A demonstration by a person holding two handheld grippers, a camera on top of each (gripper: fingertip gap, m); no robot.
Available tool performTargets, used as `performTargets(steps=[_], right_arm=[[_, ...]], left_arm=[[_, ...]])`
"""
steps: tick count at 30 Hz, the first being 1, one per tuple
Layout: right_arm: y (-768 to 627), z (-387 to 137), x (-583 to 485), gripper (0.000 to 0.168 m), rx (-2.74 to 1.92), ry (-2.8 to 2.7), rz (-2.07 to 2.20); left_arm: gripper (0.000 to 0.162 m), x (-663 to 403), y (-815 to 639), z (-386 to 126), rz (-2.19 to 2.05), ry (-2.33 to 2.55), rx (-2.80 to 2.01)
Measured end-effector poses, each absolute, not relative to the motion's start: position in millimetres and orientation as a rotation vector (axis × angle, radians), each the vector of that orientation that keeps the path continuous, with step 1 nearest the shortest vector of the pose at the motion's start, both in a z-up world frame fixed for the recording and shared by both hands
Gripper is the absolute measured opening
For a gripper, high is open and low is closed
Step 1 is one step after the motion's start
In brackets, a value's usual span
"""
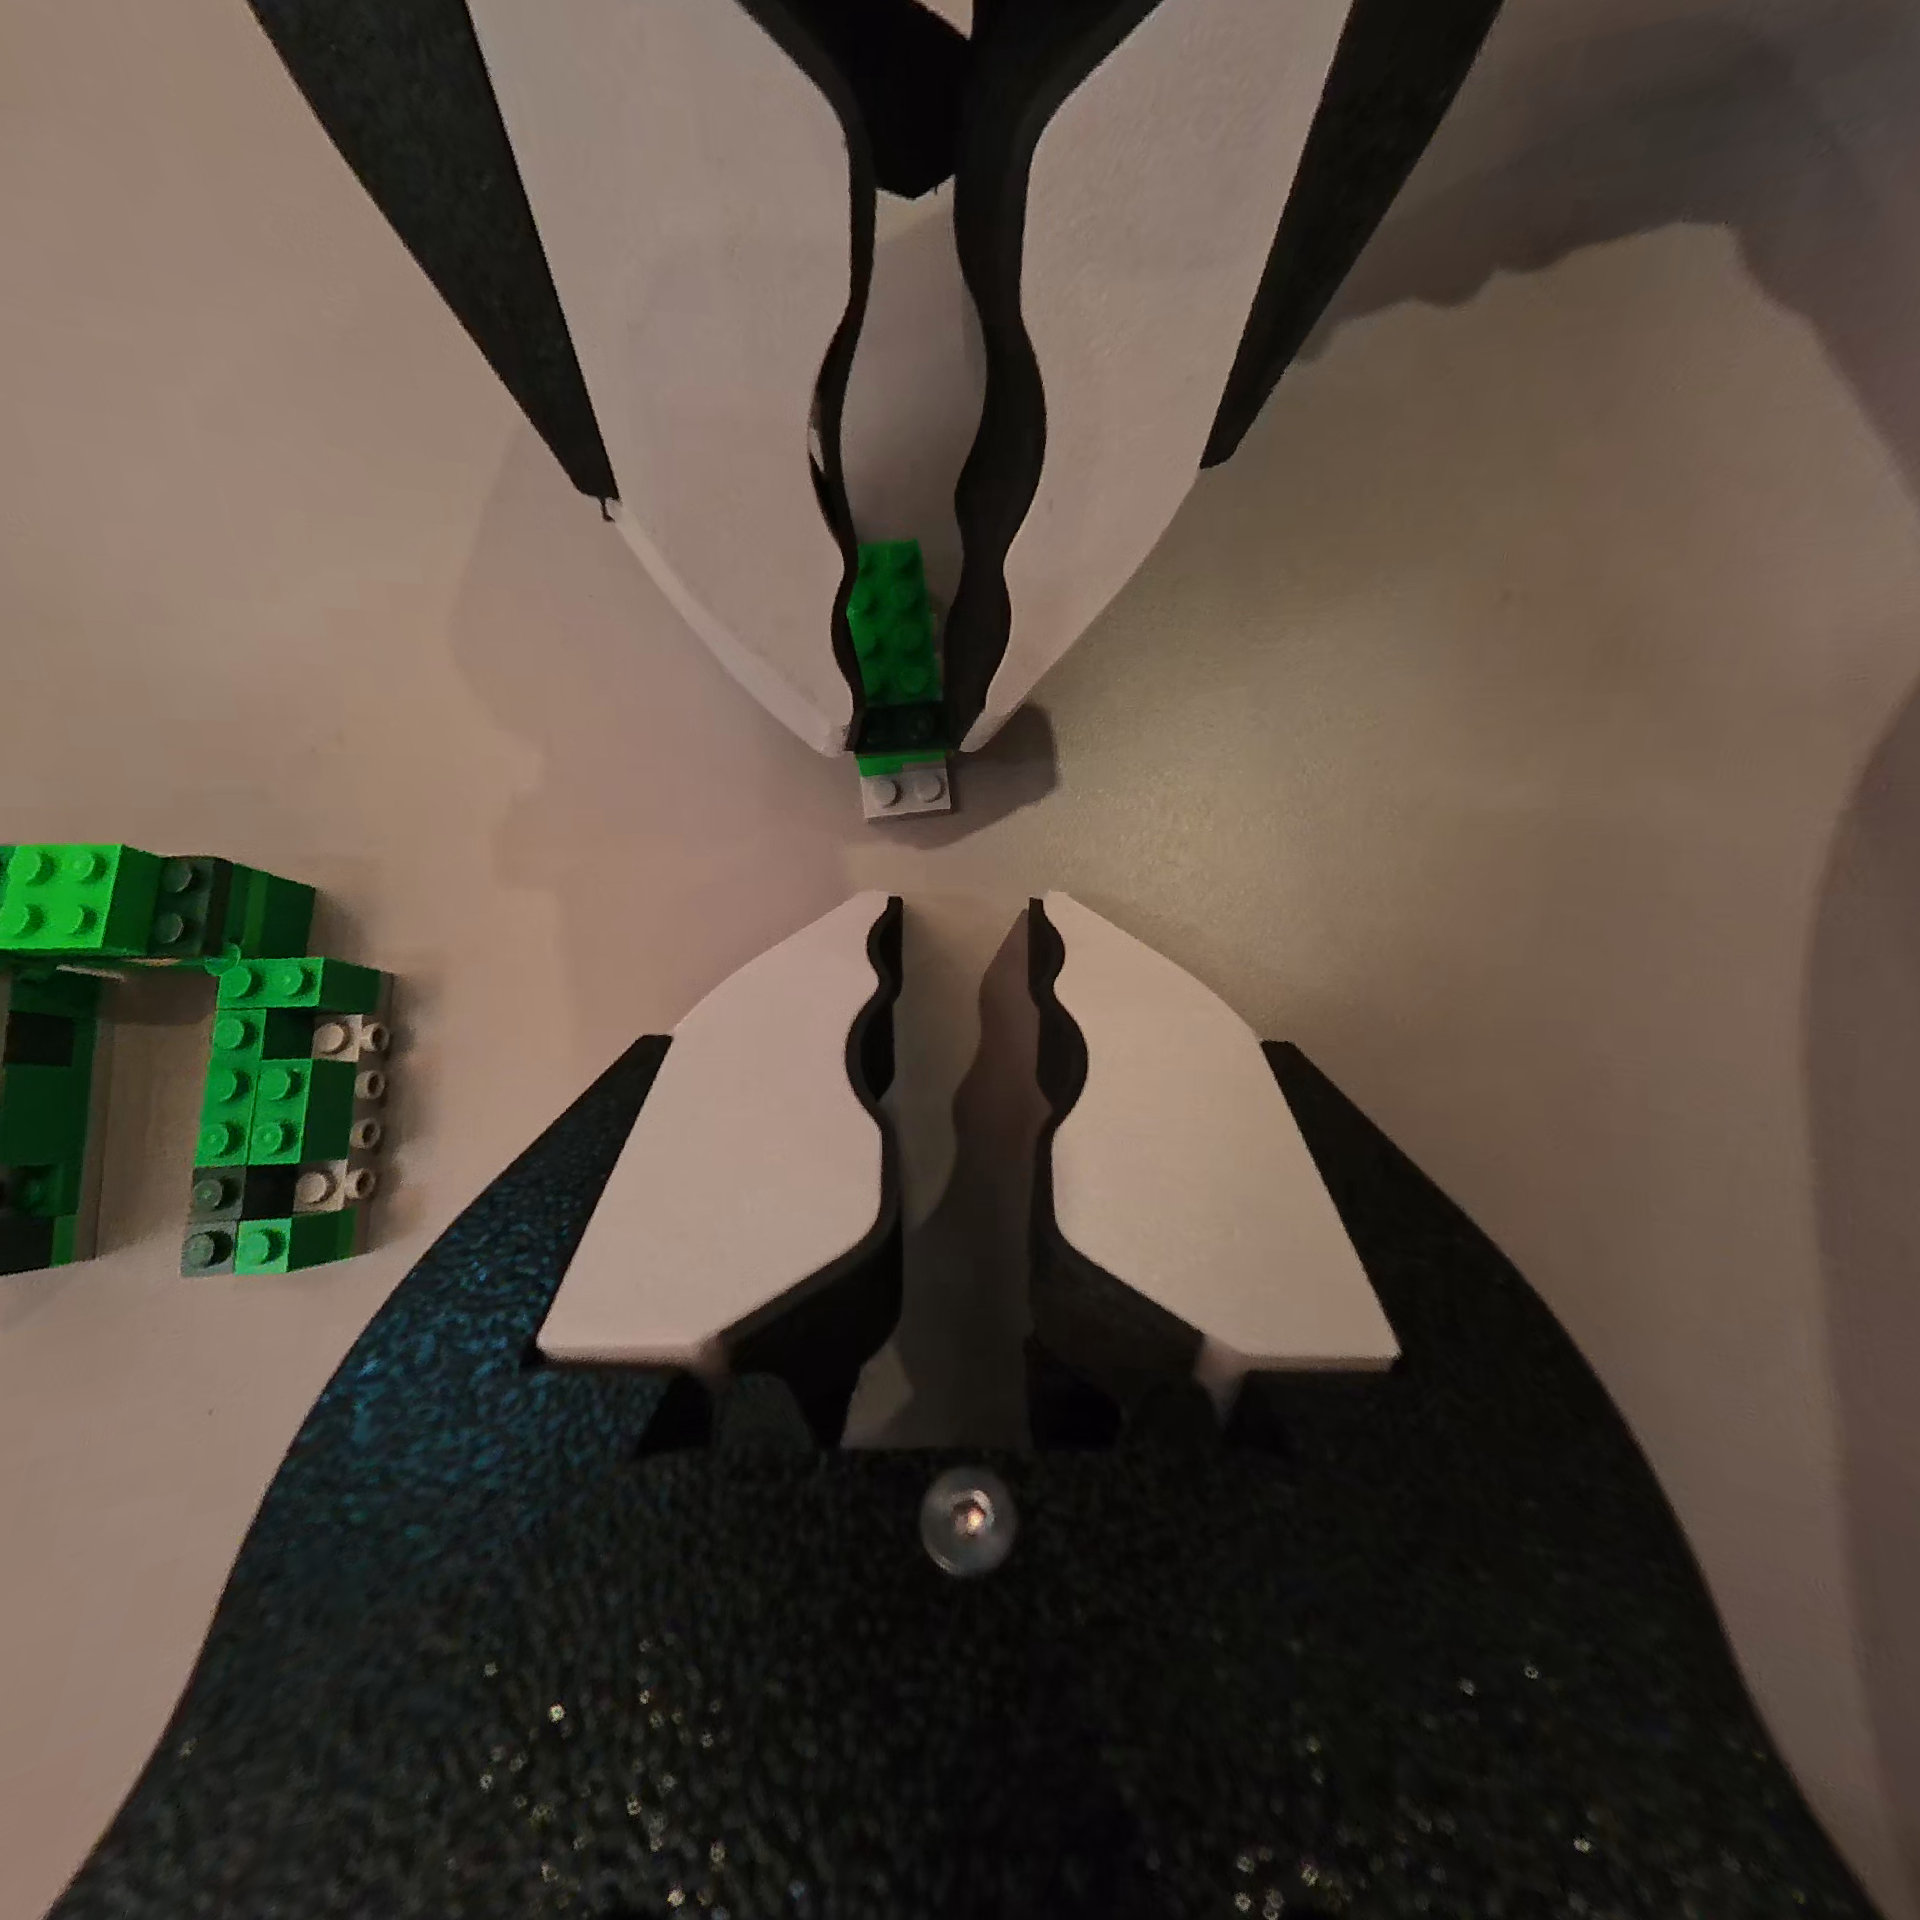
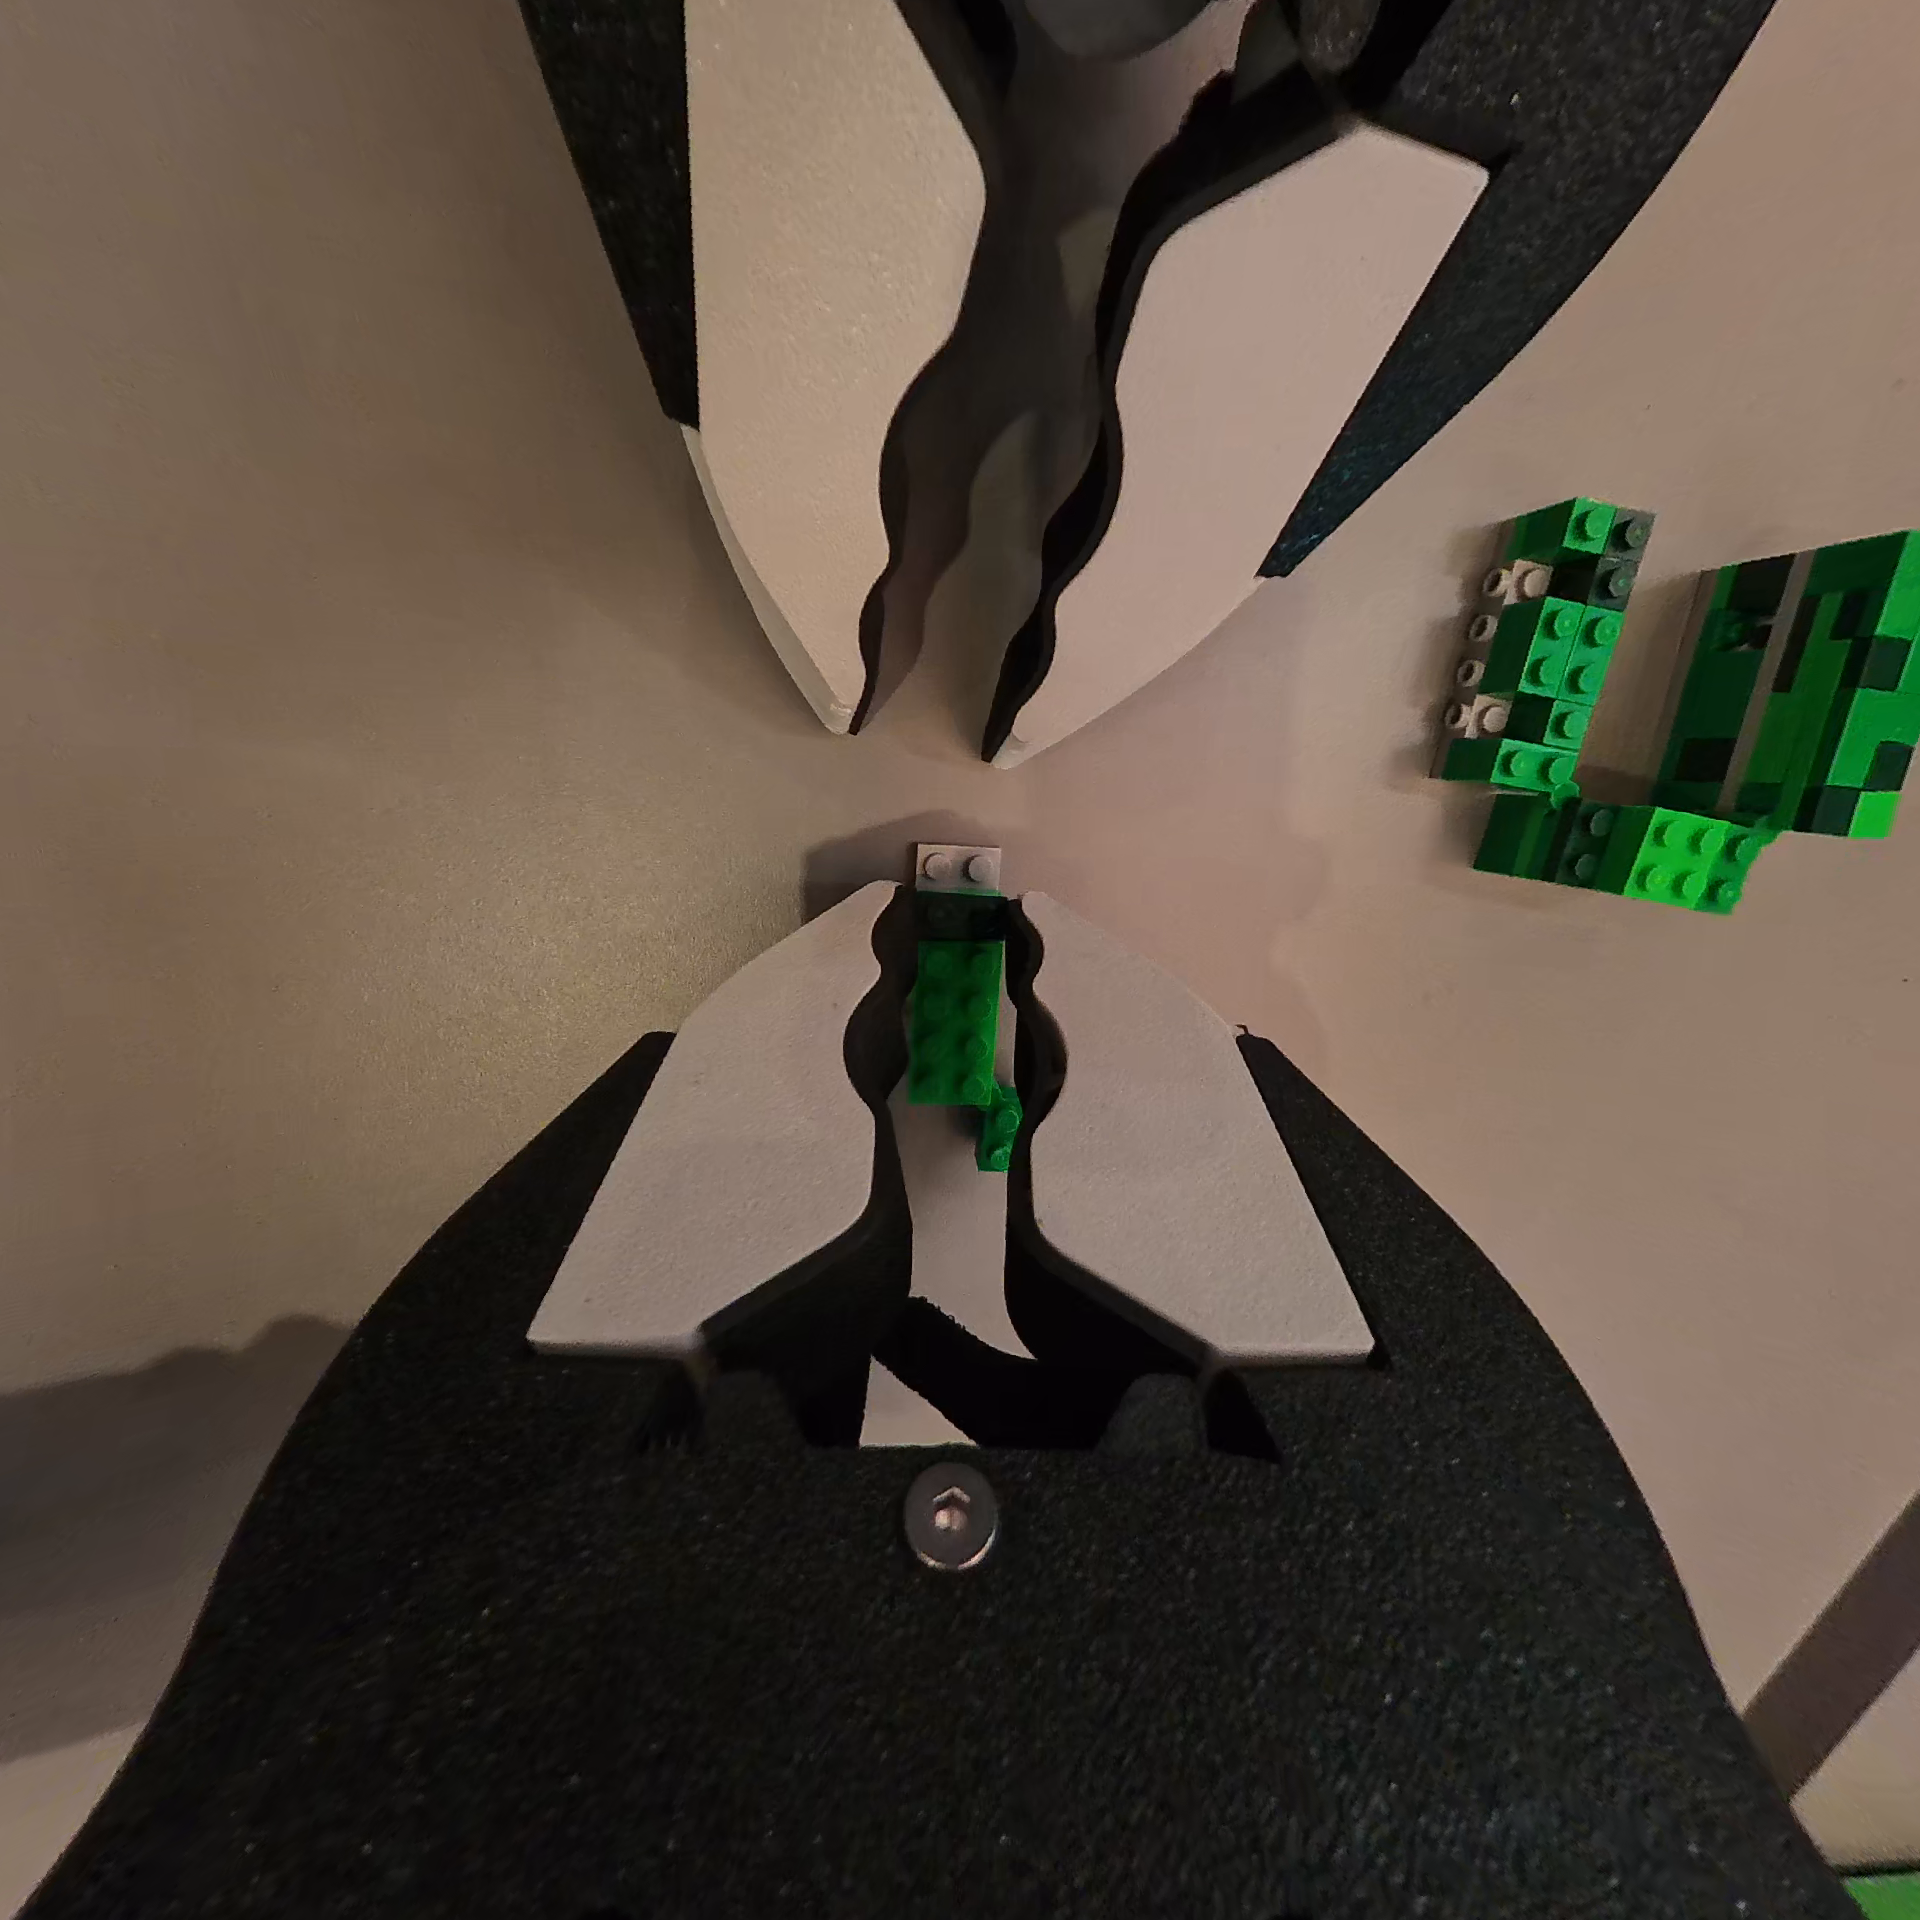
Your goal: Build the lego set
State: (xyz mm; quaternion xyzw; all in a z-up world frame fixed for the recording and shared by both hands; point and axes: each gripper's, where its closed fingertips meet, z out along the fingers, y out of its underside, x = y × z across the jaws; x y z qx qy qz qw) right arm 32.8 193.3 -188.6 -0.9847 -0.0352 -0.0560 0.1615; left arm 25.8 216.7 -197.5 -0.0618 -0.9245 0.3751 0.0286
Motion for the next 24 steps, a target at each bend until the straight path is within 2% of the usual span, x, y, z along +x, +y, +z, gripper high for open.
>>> performTargets(steps=[3,10,24], right_arm=[[194,-189,32,0.016,-2.799,-0.081,-0.146],[187,-183,28,0.033,-2.727,-0.004,-0.152],[170,-199,33,0.028,-2.661,0.075,-0.123]], left_arm=[[0.023,26,217,-197,1.158,-2.851,-0.189],[0.024,26,216,-196,1.168,-2.851,-0.185],[0.025,28,216,-192,1.217,-2.846,-0.192]])
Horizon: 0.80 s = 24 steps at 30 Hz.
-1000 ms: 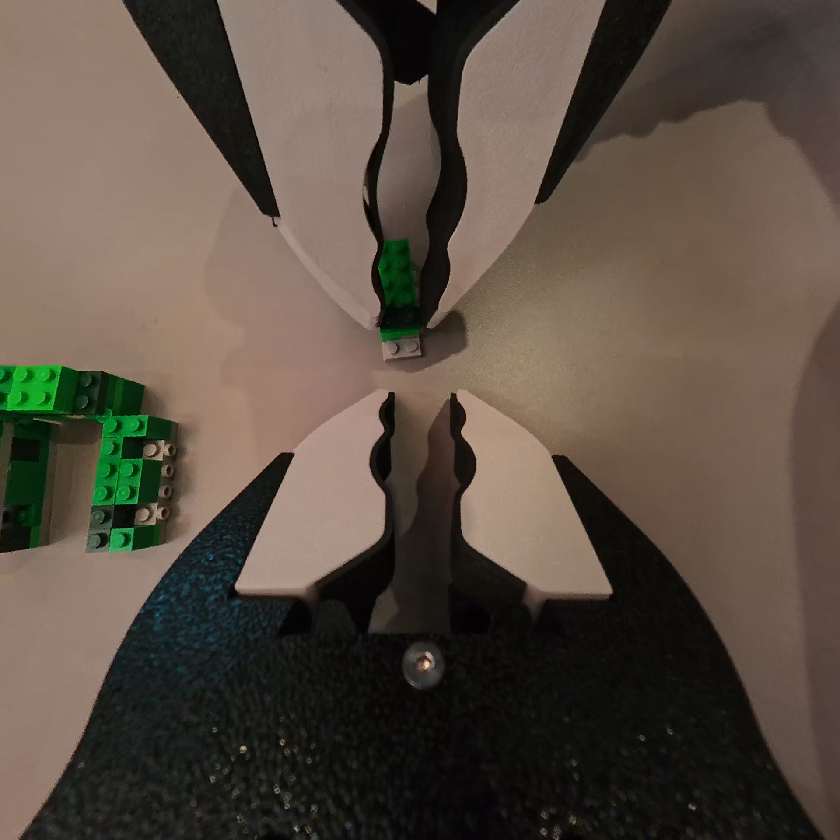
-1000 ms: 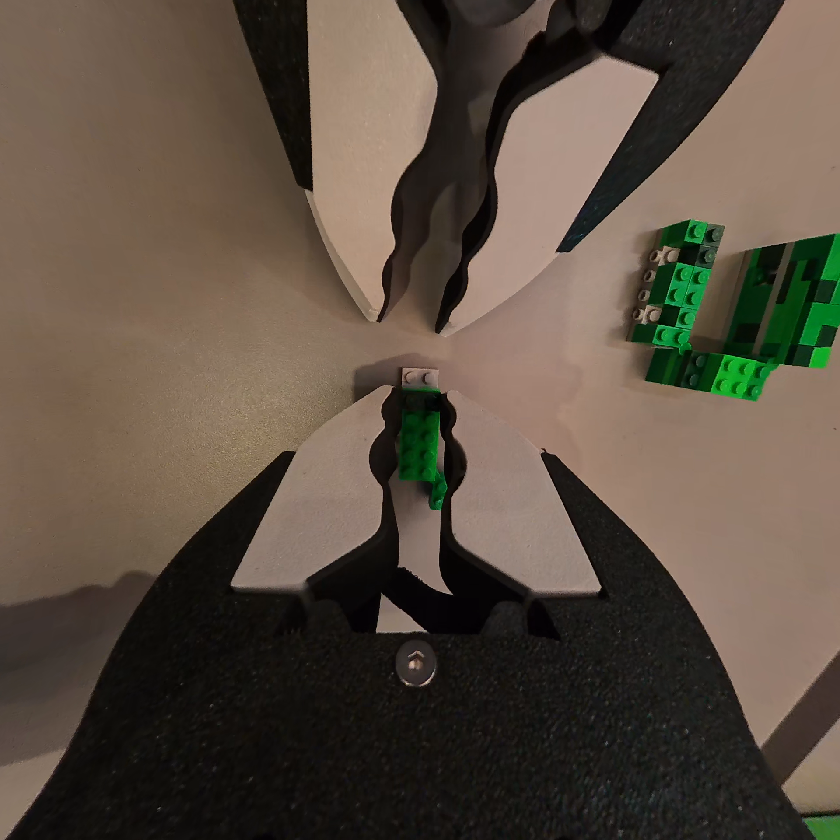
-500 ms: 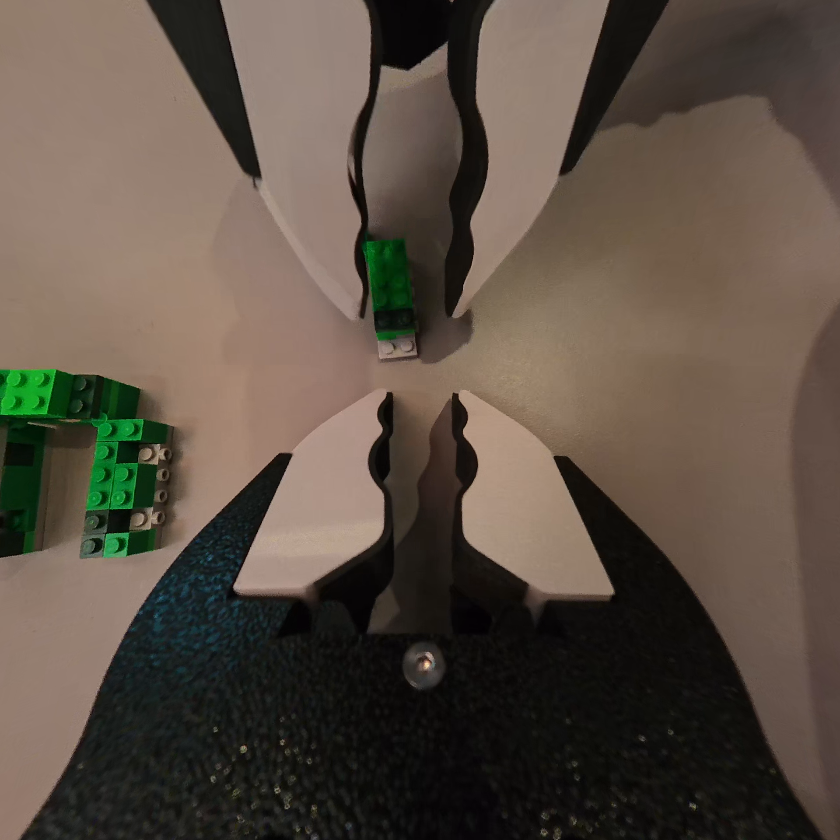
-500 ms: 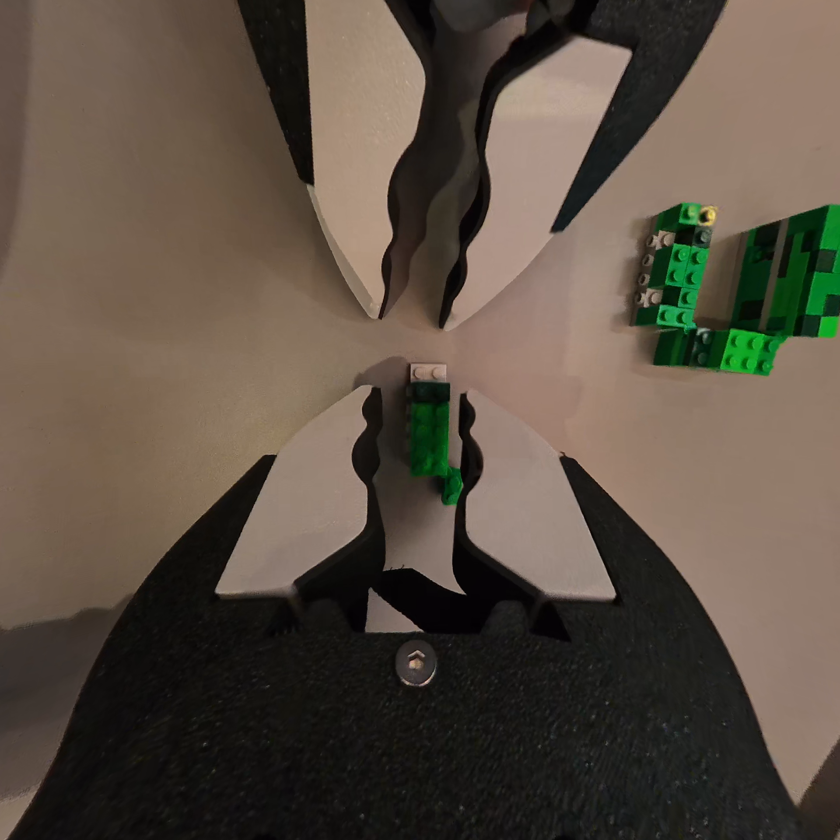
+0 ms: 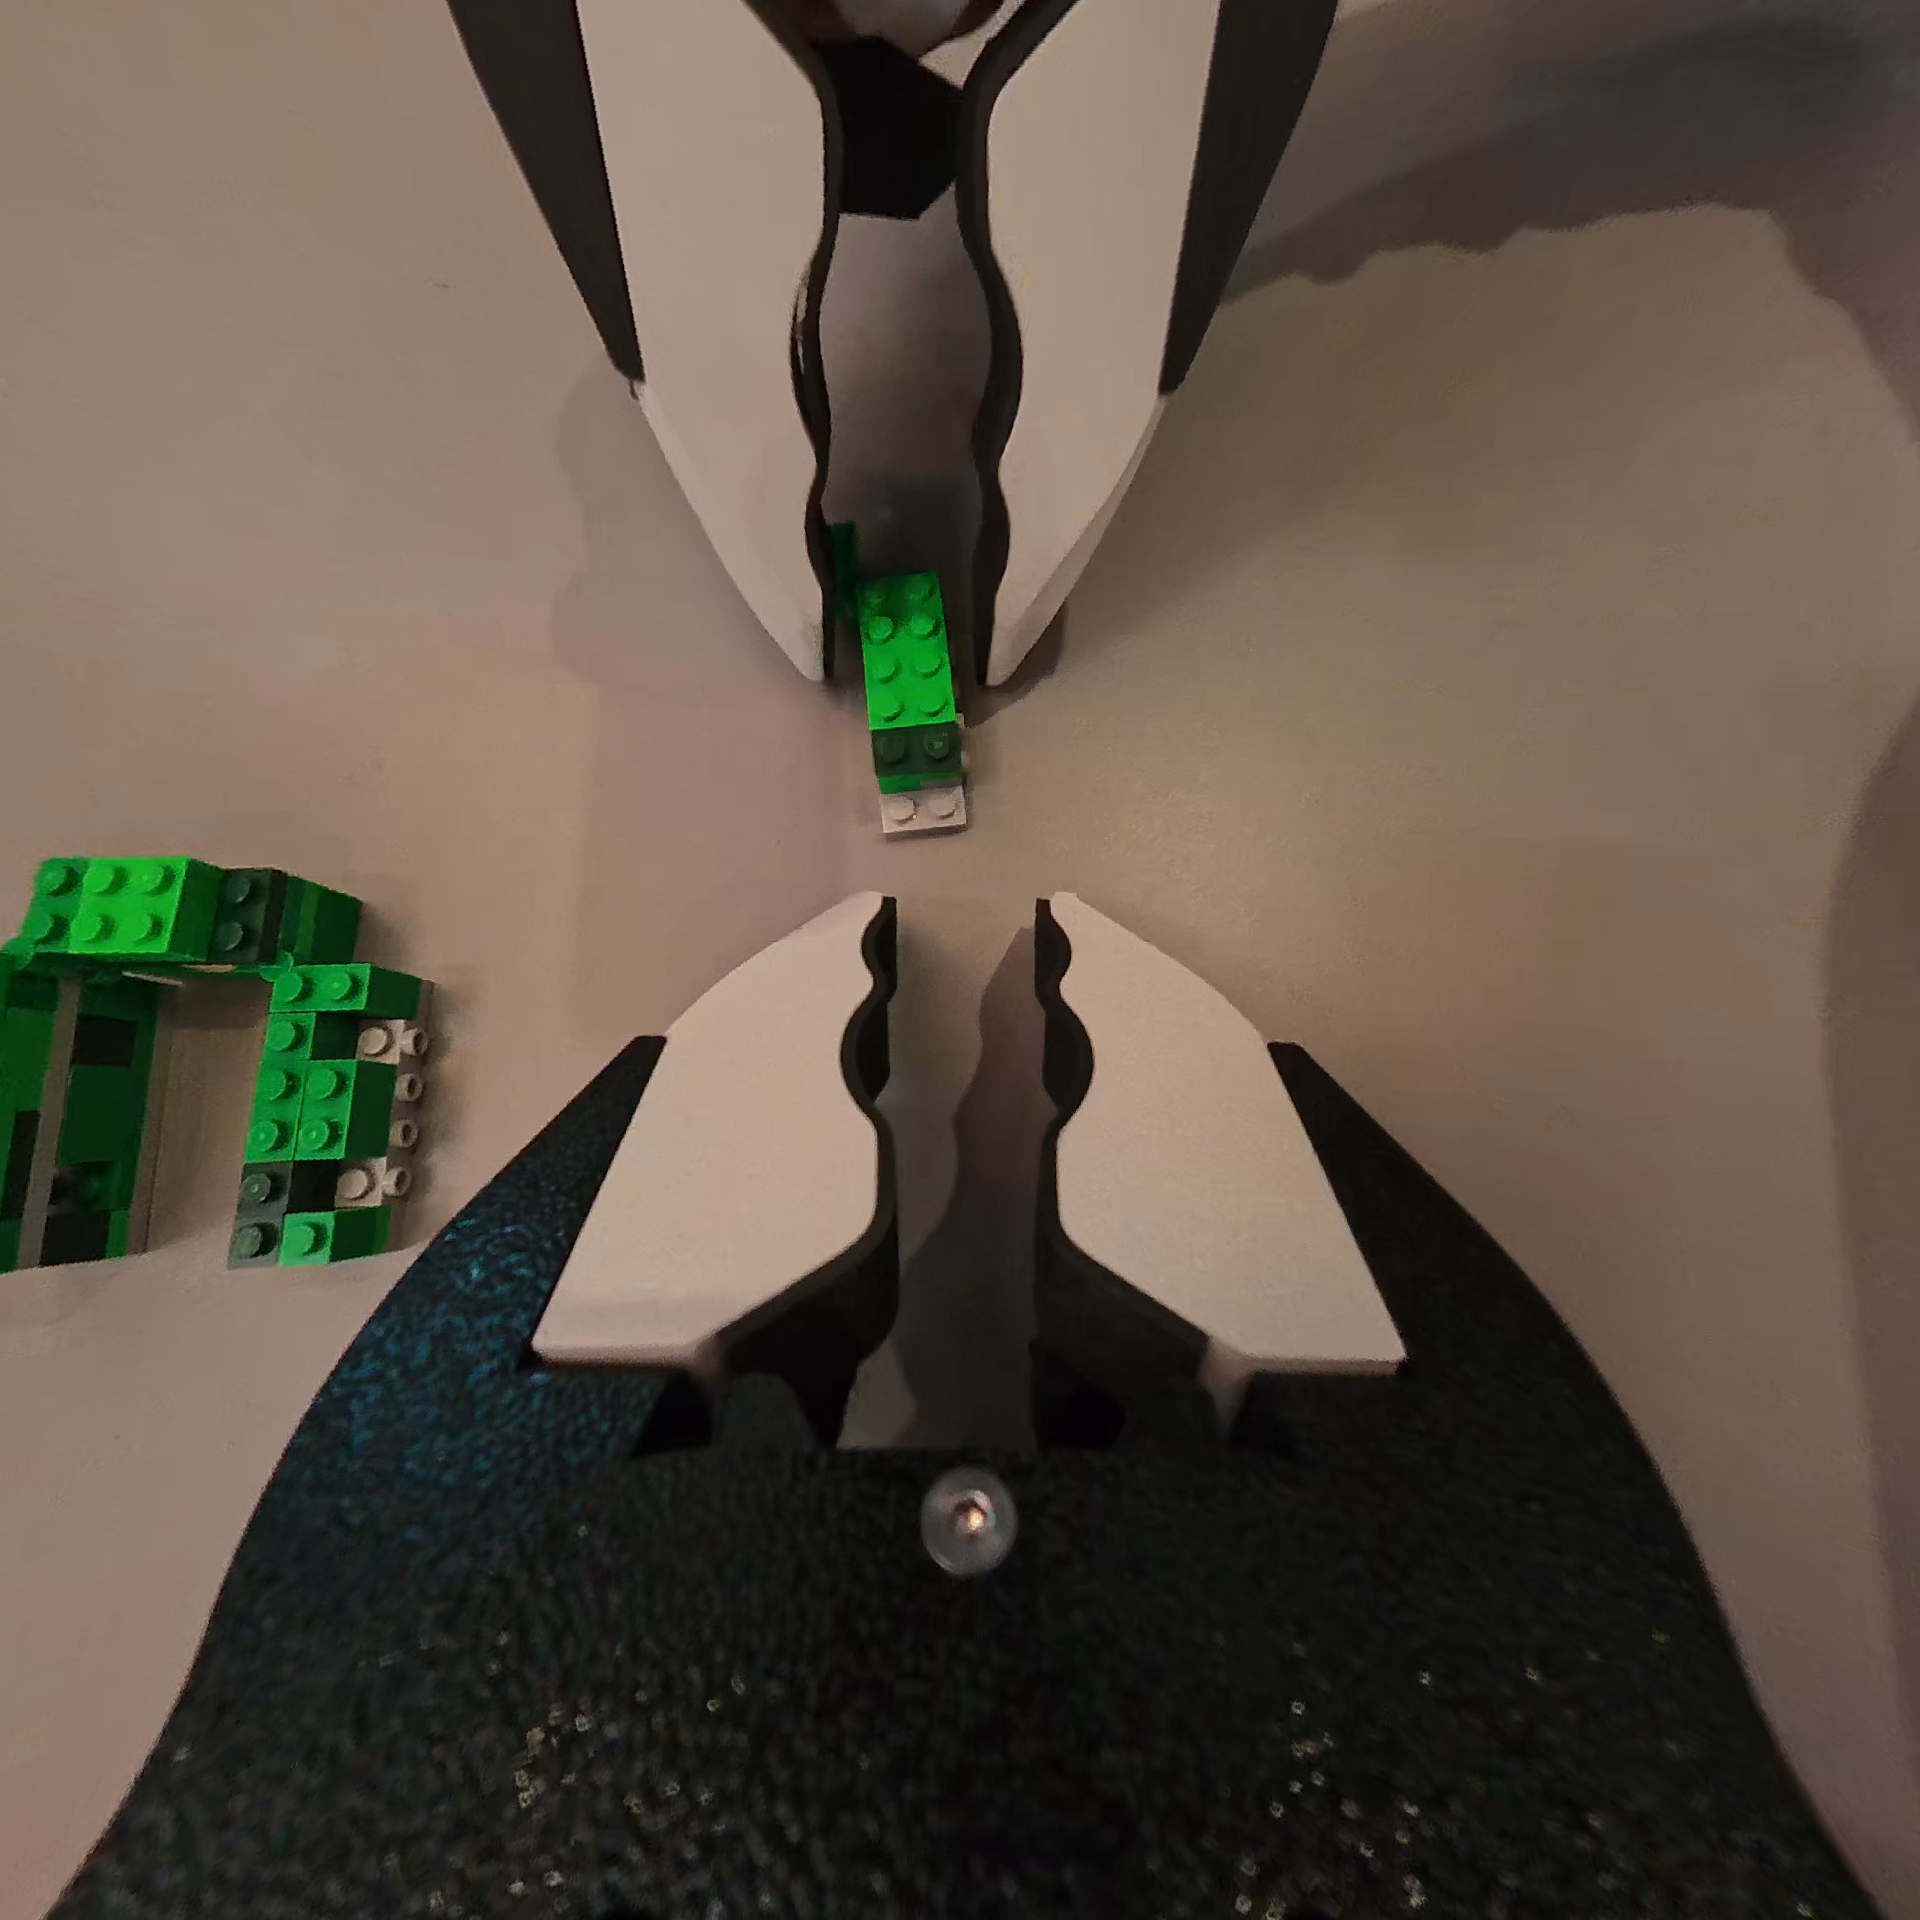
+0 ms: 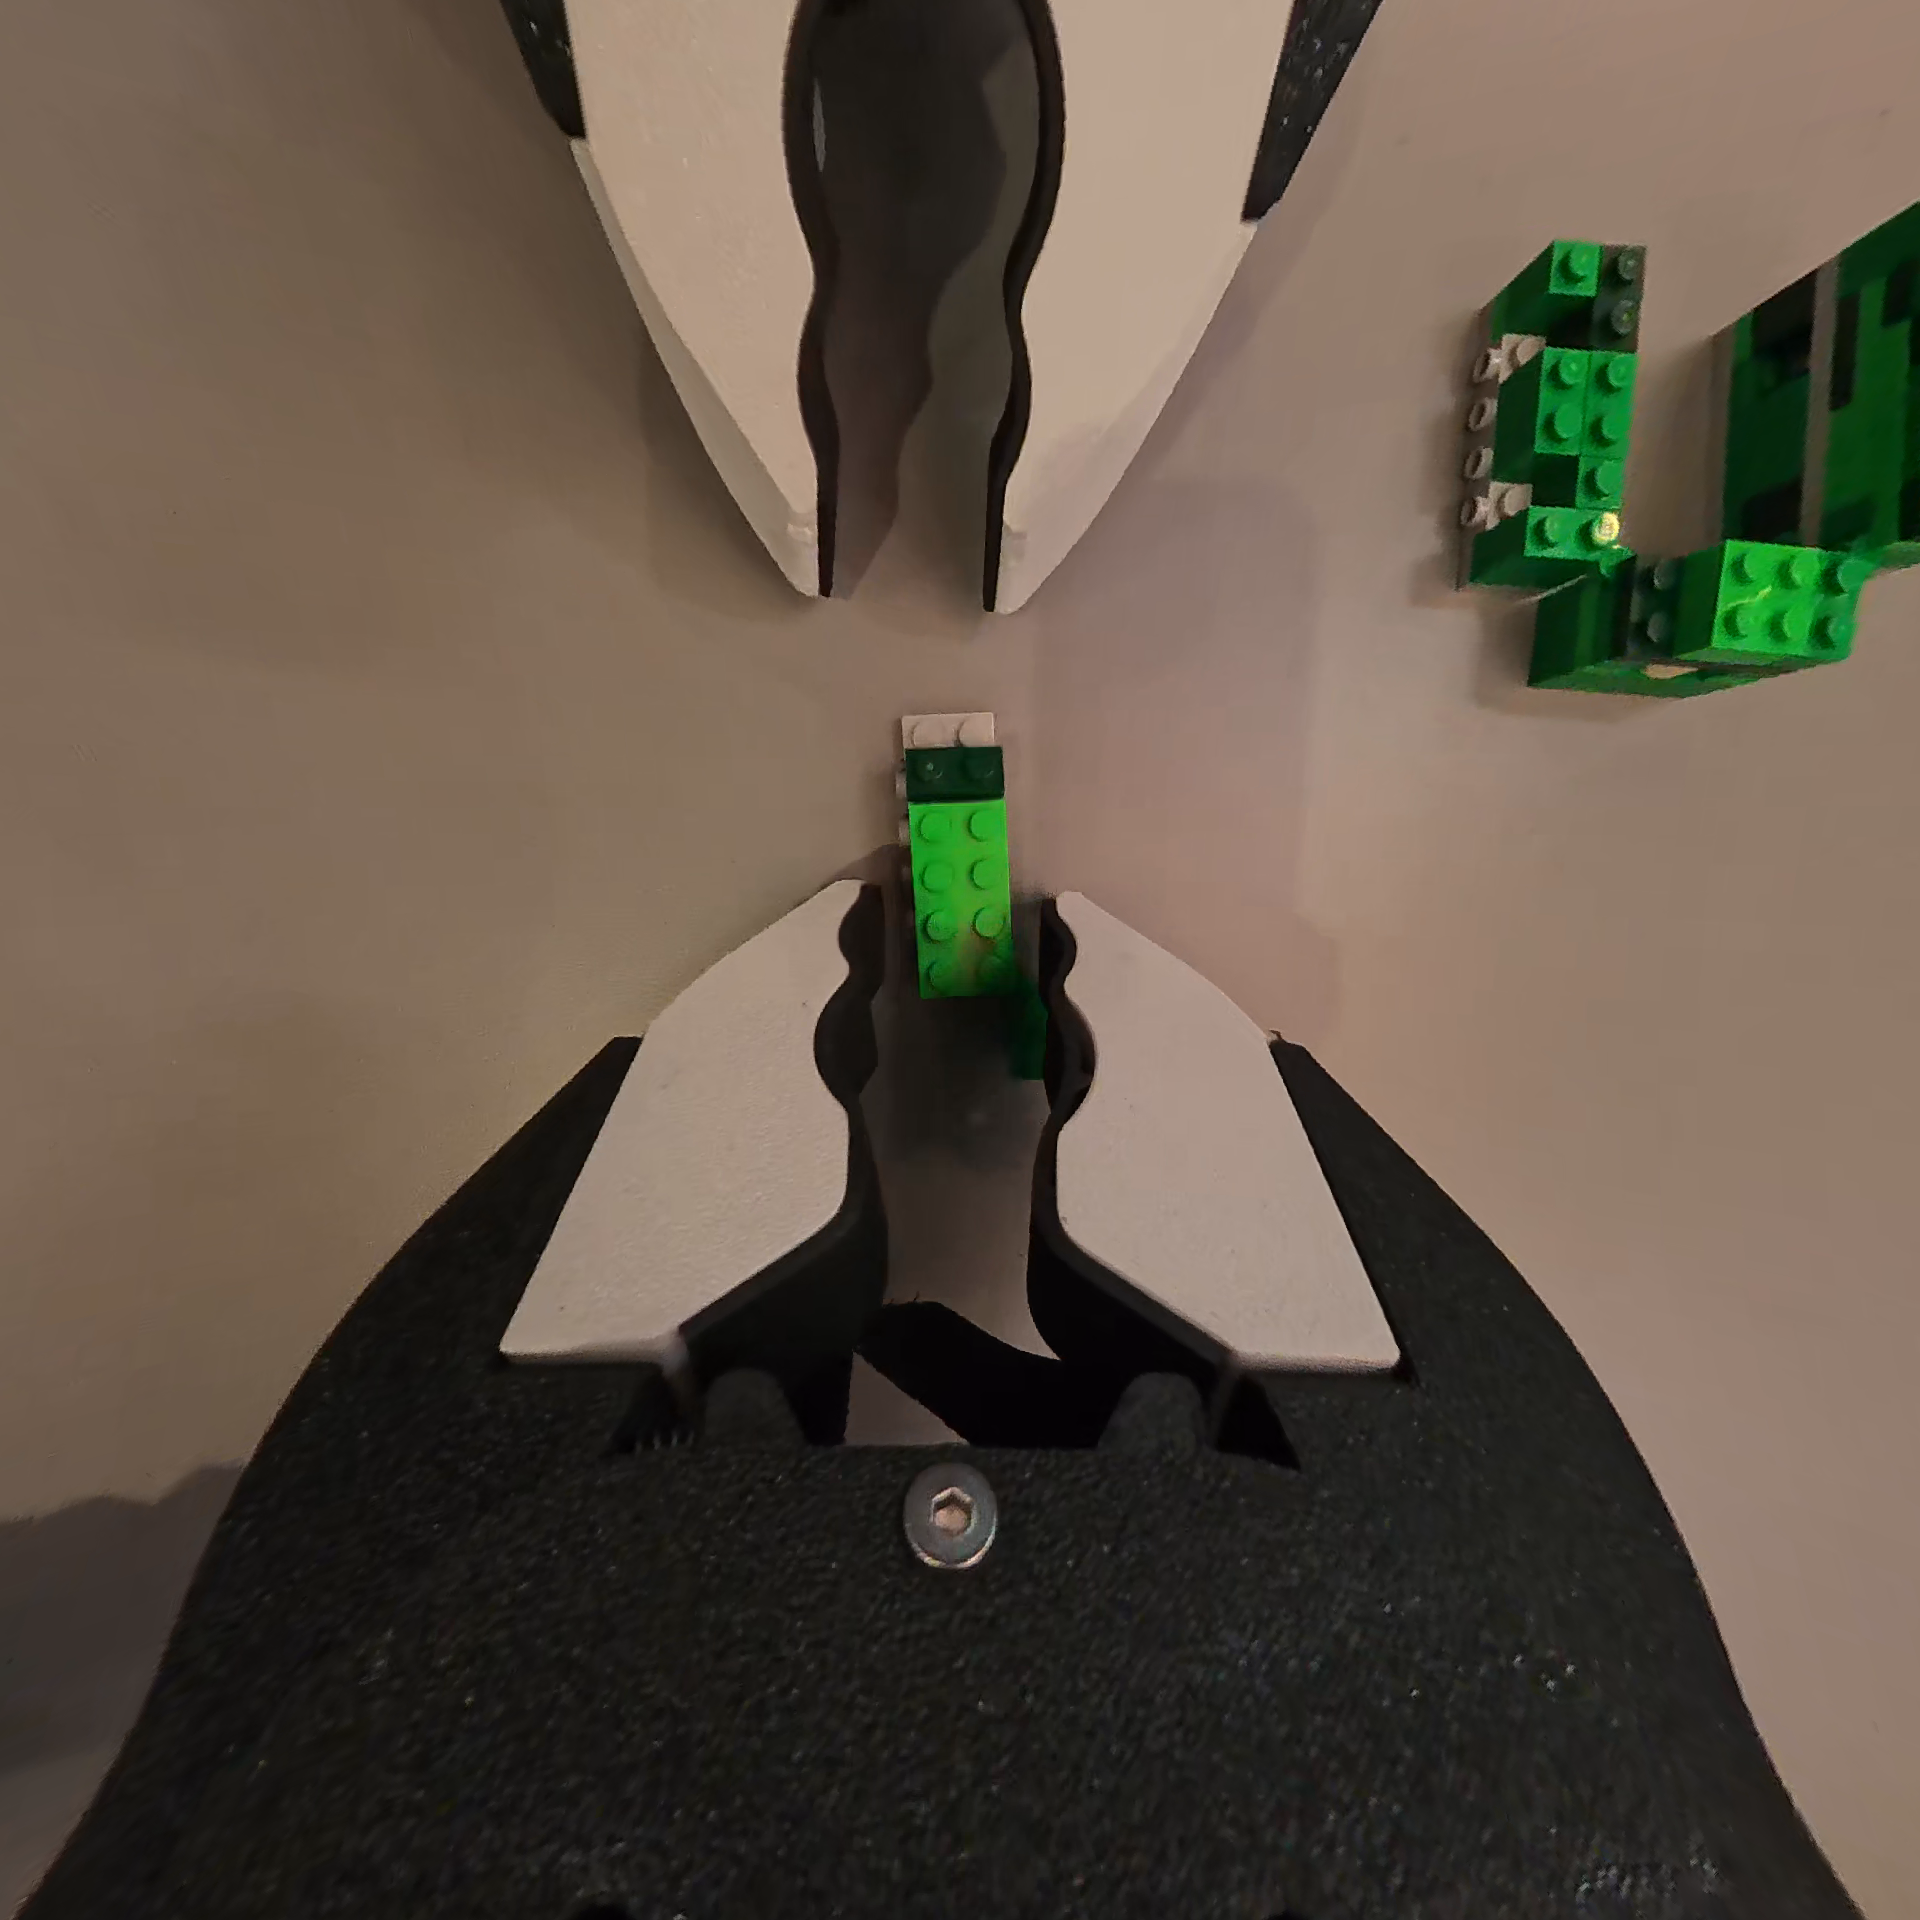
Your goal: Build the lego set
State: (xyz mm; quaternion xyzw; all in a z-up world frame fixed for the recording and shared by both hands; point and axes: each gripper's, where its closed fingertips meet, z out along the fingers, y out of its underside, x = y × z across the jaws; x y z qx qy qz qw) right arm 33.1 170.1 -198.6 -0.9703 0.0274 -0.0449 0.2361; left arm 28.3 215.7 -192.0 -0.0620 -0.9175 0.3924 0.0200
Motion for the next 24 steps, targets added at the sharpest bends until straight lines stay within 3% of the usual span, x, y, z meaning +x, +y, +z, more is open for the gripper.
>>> performTargets(steps=[13,18,24], right_arm=[[172,-195,34,0.018,-2.662,0.074,-0.088],[173,-178,36,0.018,-2.620,0.109,-0.061],[180,-151,32,0.018,-2.587,0.116,0.033]], left_arm=[[0.030,35,212,-183,1.332,-2.867,-0.203],[0.051,52,208,-155,1.712,-3.014,-0.438],[0.048,38,208,-113,2.258,-3.017,-1.038]])
